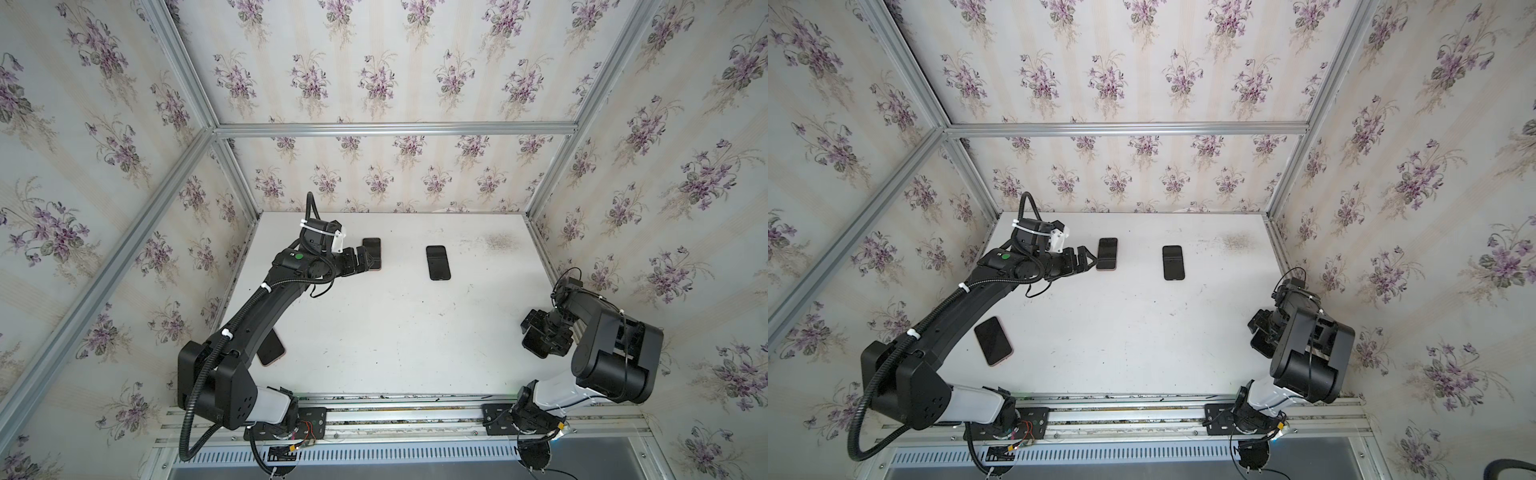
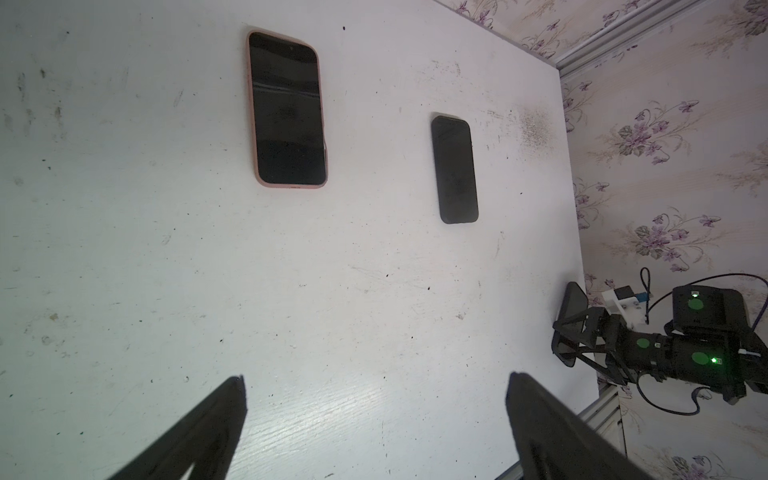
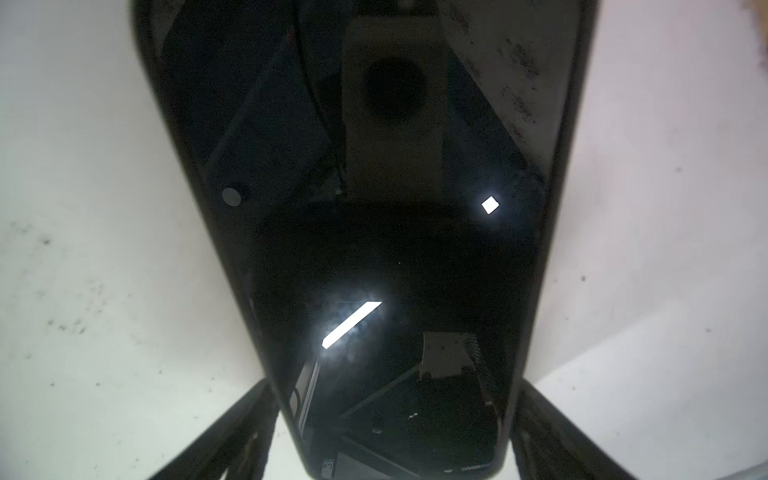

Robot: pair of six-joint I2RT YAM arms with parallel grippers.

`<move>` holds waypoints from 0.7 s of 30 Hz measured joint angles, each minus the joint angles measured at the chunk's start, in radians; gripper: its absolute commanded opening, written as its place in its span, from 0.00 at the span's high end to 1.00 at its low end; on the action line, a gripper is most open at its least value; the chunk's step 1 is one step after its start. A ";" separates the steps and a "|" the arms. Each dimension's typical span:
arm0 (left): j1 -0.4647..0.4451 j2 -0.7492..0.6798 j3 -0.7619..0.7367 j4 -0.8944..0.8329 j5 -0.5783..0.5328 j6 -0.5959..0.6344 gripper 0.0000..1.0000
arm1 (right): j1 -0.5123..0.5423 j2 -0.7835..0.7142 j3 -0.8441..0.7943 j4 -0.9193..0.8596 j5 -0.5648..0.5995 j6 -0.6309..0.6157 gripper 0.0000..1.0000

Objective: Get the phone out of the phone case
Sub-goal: 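Close the right gripper on the black phone's end and lift it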

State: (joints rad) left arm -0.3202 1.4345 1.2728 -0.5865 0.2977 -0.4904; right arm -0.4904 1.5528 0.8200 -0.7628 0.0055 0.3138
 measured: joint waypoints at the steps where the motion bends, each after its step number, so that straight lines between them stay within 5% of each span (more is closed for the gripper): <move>1: 0.000 0.004 0.003 0.000 0.001 0.000 0.00 | 0.006 0.004 0.004 -0.003 0.000 0.000 0.13; 21: 0.006 0.060 0.070 0.002 0.041 0.003 0.00 | 0.086 -0.018 0.000 -0.005 0.013 -0.001 0.31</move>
State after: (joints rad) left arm -0.3145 1.4944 1.3426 -0.5850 0.3386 -0.4873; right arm -0.4046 1.5345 0.8196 -0.7677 0.0185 0.3130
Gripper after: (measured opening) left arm 0.996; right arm 0.789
